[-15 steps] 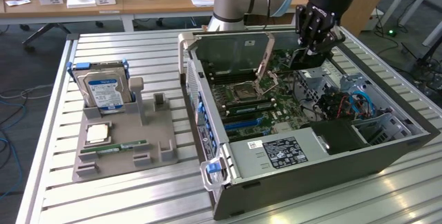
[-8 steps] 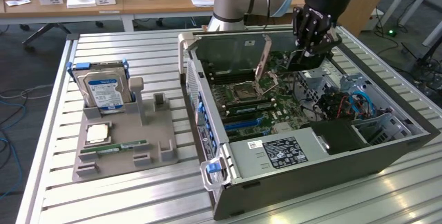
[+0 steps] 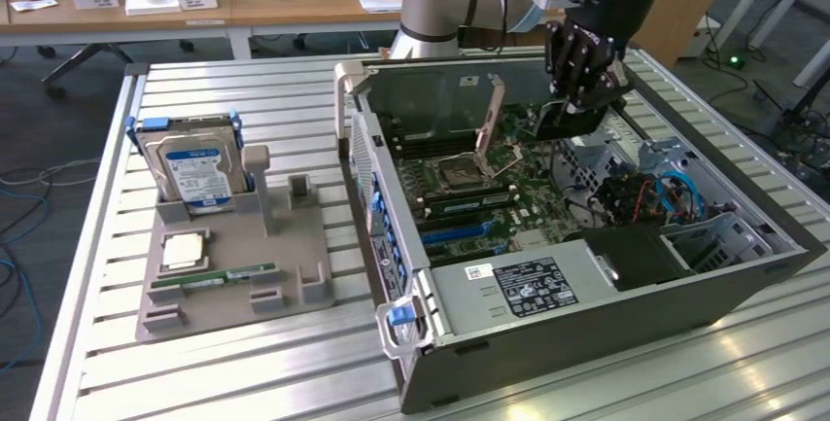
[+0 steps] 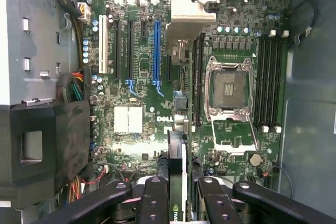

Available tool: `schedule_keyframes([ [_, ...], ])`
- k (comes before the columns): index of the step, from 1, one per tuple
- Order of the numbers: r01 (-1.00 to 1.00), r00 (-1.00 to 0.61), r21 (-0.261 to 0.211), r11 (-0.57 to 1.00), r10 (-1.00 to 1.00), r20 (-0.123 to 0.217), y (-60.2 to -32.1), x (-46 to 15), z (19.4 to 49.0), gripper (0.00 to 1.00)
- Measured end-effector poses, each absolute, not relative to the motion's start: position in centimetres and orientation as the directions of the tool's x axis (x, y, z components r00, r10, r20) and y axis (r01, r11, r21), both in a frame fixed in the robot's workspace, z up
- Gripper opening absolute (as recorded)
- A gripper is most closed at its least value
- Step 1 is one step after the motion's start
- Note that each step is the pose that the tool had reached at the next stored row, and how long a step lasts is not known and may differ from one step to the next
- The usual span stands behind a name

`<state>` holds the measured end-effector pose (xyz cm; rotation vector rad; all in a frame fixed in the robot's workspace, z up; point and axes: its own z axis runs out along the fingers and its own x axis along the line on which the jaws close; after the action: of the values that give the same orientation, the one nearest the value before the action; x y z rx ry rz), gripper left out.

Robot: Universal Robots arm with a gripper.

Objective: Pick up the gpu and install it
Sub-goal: 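Insert the gpu into the slot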

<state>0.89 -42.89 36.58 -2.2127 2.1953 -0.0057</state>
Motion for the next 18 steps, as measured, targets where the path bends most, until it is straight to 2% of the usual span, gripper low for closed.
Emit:
schedule_keyframes([
  [18, -1.0, 0.008, -0.02, -0.008, -1.0, -0.015, -42.9, 0.8, 35.3, 0.26],
])
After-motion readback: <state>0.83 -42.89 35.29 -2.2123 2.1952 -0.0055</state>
